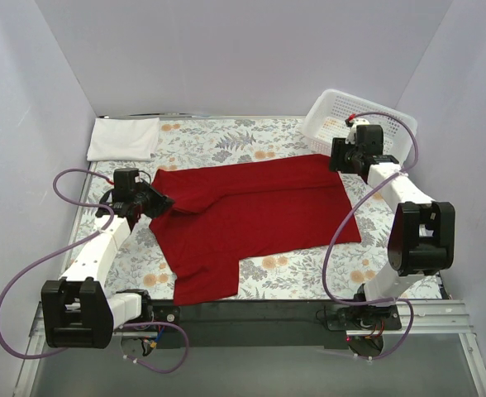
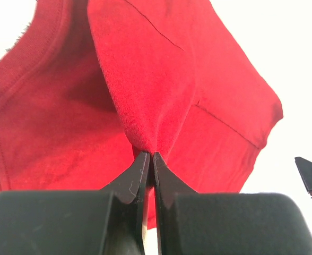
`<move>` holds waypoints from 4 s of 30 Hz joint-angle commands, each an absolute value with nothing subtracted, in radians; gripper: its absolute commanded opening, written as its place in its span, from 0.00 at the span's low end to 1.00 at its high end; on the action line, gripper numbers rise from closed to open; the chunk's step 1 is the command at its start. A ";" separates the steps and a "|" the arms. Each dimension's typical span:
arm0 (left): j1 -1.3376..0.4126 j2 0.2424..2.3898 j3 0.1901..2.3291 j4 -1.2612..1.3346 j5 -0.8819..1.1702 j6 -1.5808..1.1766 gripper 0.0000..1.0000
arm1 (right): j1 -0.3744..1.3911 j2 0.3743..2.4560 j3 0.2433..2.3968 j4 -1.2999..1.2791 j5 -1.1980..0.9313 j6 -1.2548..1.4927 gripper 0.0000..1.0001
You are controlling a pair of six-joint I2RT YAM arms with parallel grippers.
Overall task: Fold and stack the t-shirts
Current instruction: Fold the tshirt
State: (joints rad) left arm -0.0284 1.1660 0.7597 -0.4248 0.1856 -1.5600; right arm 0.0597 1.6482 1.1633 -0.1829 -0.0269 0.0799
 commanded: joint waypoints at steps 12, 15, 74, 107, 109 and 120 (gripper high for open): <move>-0.072 1.127 0.663 -0.425 0.216 -1.595 0.00 | 0.259 1.629 1.152 -0.173 -0.196 0.095 0.63; -0.083 1.121 0.641 -0.411 0.222 -1.606 0.00 | 0.349 1.658 1.149 -0.161 -0.199 0.089 0.63; -0.063 1.878 1.244 -0.301 -0.031 -1.474 0.00 | 0.907 2.126 1.496 0.270 0.098 -0.008 0.49; -0.061 1.868 1.229 -0.299 -0.002 -1.462 0.00 | 0.953 2.244 1.555 0.311 0.074 -0.041 0.34; -0.063 1.868 1.229 -0.299 -0.002 -1.462 0.00 | 0.953 2.240 1.555 0.311 0.089 -0.043 0.34; -0.063 1.871 1.227 -0.298 0.031 -1.460 0.00 | 0.953 2.249 1.560 0.311 0.130 -0.046 0.34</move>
State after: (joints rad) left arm -0.0673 1.8778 1.2247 -0.2993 0.0132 -1.4696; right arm 0.9550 2.2414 1.5227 0.2661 0.0887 -0.0345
